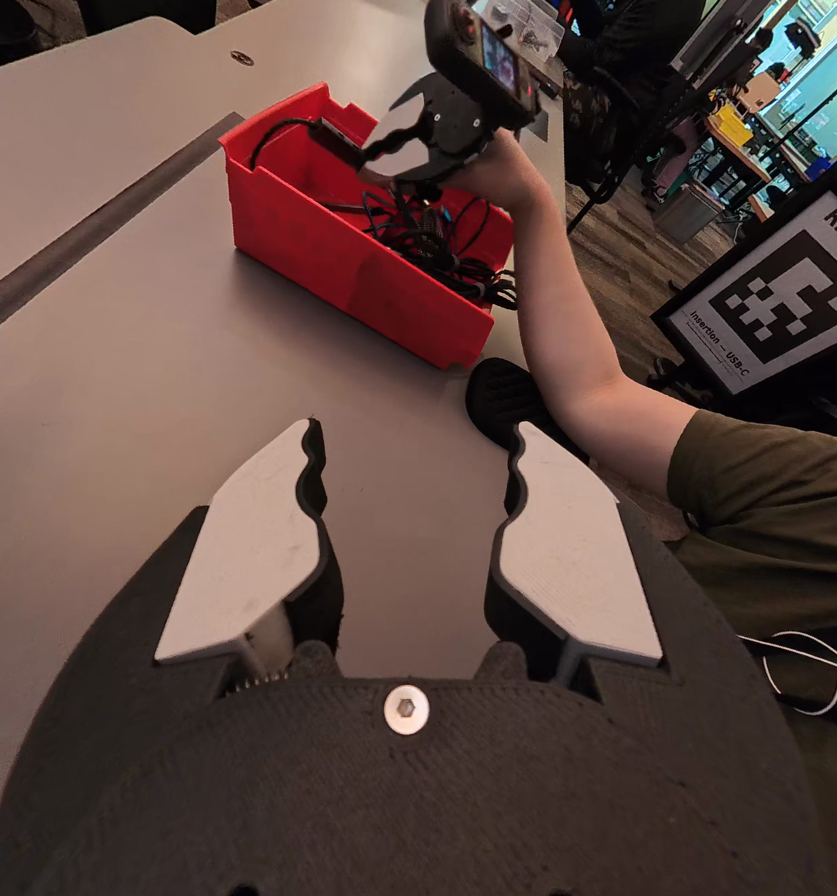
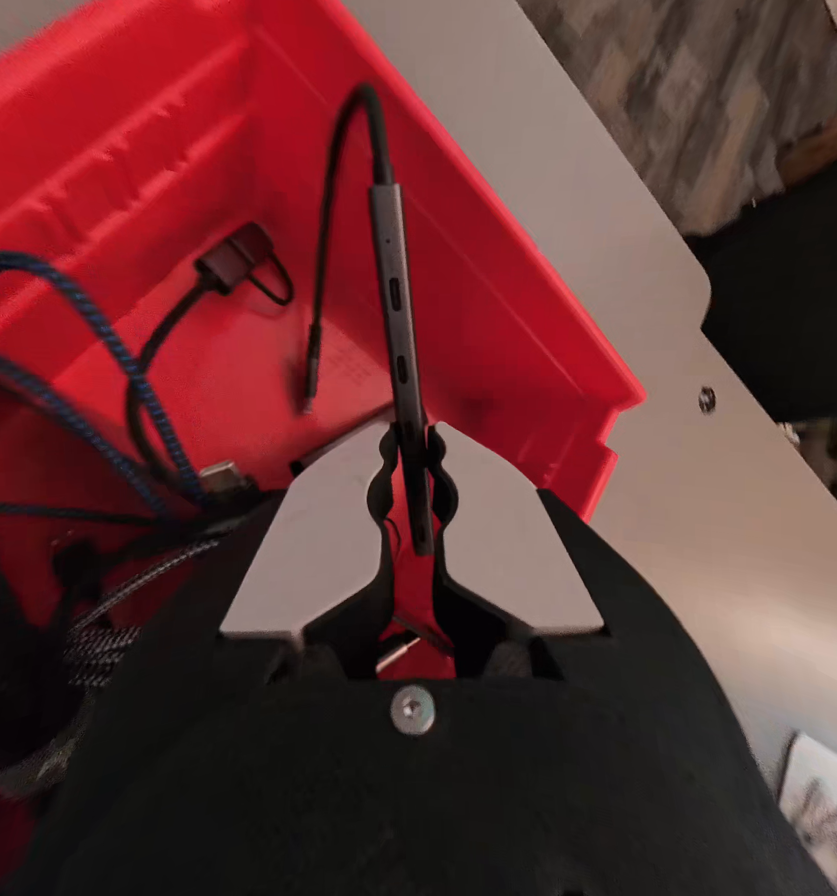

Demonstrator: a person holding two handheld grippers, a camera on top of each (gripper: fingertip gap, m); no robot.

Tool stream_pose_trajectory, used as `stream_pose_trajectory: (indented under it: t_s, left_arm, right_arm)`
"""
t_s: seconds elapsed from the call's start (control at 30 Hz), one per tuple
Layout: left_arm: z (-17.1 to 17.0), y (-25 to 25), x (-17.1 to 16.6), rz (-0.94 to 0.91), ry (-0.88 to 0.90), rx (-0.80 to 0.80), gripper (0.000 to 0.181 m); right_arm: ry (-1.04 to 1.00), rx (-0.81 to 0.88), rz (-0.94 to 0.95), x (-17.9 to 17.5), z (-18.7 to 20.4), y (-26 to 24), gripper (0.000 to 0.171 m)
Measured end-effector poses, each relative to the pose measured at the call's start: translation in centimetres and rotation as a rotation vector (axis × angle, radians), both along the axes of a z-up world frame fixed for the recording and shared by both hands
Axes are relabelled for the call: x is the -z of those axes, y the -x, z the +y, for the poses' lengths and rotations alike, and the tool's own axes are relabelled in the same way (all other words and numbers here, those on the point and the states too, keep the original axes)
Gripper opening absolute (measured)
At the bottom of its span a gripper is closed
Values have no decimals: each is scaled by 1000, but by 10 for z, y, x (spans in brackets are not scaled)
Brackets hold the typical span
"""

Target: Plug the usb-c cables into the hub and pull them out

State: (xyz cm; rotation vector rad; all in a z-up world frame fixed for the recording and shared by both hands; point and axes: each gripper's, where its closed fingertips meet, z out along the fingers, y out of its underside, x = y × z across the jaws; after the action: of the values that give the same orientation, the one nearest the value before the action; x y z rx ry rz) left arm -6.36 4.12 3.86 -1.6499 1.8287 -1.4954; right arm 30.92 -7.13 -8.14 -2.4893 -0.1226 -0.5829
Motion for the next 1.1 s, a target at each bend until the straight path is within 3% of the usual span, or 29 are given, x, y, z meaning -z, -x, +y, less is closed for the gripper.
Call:
stream_pose_trajectory:
  t_s: [0.17, 0.3, 0.4, 0.5, 0.6, 0.7, 0.77, 0.83, 0.97, 1.1]
  left_arm:
    - [11, 6, -7, -11, -8, -26, 72]
    - [39, 22, -25, -55, -40, -109, 73]
    - [93, 47, -41, -81, -158, -320, 74]
    - [165, 93, -44, -27, -284, -628, 75]
    - [226, 171, 0, 320, -284, -949, 72]
    - [253, 227, 37, 550, -183, -1066, 69]
    - [259, 244, 51, 593, -91, -1093, 69]
    - [259, 264, 73, 722, -38, -1114, 69]
    - [239, 284, 121, 963, 124, -991, 66]
    - [228, 287, 146, 1050, 289, -949, 42]
  right_arm:
    - [-42, 102, -20, -15, -12, -14, 33]
    - [-89, 238, -3, -41, -46, -24, 43]
    - [-155, 444, 184, -50, -81, -26, 51]
    - [-101, 522, 415, -27, -109, -12, 51]
    - [-6, 508, 489, 3, -125, -8, 38]
    - [106, 528, 617, 28, -131, 4, 31]
    - [169, 518, 702, 40, -128, 16, 14]
    - [211, 560, 709, 46, -129, 16, 14]
    - [251, 604, 688, 46, -130, 16, 13]
    - [286, 584, 712, 46, -126, 27, 12]
